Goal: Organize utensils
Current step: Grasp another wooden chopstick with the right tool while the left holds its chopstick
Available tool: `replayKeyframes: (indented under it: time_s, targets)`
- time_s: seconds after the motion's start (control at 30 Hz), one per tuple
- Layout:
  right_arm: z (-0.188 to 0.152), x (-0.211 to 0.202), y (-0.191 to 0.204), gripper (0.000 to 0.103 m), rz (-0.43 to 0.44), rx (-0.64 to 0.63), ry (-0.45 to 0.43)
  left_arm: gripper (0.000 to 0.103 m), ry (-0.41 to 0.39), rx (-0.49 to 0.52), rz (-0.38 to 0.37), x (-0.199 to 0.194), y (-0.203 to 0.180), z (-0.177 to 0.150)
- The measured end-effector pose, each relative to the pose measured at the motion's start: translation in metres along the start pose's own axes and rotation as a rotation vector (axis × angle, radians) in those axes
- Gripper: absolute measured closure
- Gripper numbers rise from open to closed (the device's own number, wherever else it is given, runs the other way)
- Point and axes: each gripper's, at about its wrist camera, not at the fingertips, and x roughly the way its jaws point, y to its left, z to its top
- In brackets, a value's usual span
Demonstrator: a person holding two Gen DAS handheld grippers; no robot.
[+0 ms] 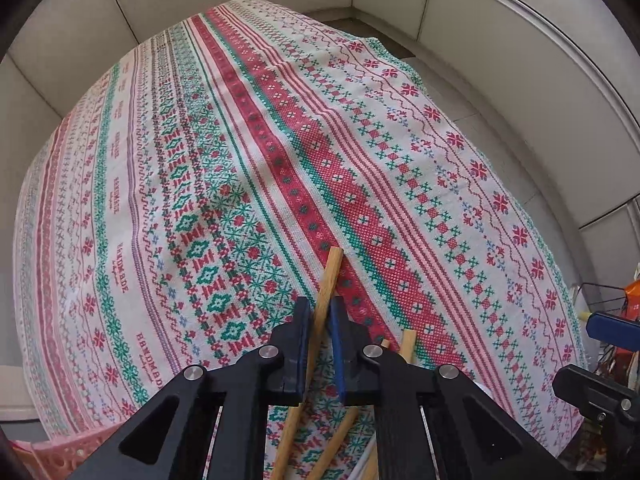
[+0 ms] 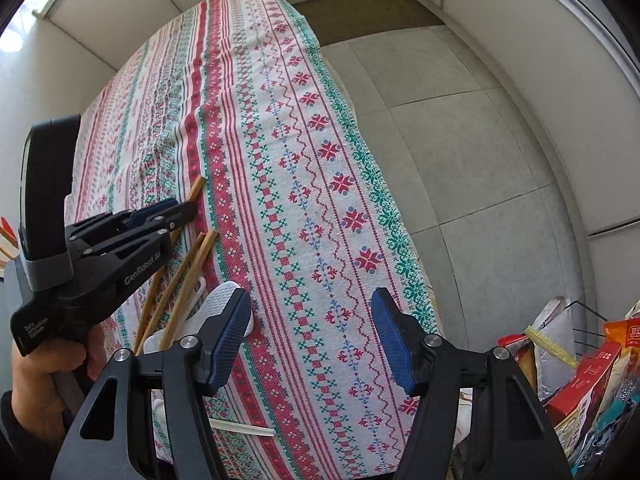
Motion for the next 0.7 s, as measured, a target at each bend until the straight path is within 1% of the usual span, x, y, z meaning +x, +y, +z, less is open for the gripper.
replayKeyframes:
  time_s: [0.03, 0.13, 0.27, 0.37, 0.47, 0.53, 0.6, 0.7]
  targets:
    - [0.000, 0.001, 0.001, 0.038, 0.000, -0.003, 0.001, 0.093, -0.001, -0.002, 0.003, -0.001, 0.001, -0.001]
    - [-0.001, 0.004, 0.004, 0.038, 0.005, -0.010, 0.006, 0.095, -0.028, -0.003, 0.044, -0.012, 0.007, -0.006]
    - [0.002, 0.006, 0.004, 0.040, 0.049, 0.018, 0.007, 0.096, -0.079, -0.022, 0.051, -0.039, 0.019, -0.016]
    - [0.005, 0.010, 0.005, 0.048, 0.104, 0.047, 0.016, 0.096, -0.129, -0.021, 0.053, -0.066, 0.024, -0.028]
    - [0.009, 0.017, 0.013, 0.059, 0.175, 0.073, 0.037, 0.096, -0.177, -0.026, 0.050, -0.089, 0.028, -0.029]
    - [0.011, 0.024, 0.023, 0.067, 0.220, 0.080, 0.057, 0.096, -0.209, -0.033, 0.044, -0.107, 0.031, -0.036]
    - [0.012, 0.032, 0.036, 0.070, 0.244, 0.070, 0.074, 0.096, -0.240, -0.041, 0.041, -0.124, 0.034, -0.043]
    - [0.015, 0.042, 0.053, 0.075, 0.253, 0.056, 0.094, 0.096, -0.285, -0.044, 0.041, -0.147, 0.037, -0.058]
